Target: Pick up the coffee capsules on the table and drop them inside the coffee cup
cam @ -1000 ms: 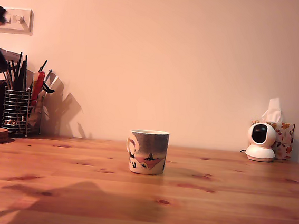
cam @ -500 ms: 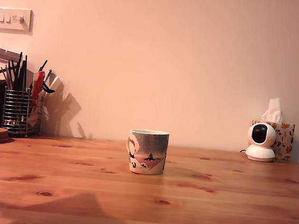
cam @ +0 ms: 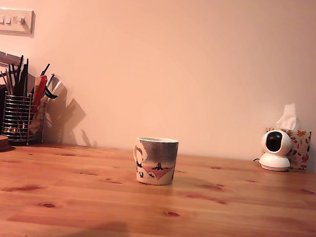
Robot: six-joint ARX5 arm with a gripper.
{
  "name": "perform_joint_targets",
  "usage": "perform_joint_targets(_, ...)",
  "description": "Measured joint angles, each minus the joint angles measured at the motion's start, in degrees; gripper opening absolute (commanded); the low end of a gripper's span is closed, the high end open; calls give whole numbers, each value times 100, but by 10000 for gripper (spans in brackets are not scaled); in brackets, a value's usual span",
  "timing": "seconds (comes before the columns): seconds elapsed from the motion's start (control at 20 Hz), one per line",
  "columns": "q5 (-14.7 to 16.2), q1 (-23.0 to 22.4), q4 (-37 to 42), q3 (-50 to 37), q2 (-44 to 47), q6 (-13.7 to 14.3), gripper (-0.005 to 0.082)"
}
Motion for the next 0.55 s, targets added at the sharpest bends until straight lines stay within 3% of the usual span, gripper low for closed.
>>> perform_joint_targets(0.55, -20, 0, -120, 0, -1342, -114, -19)
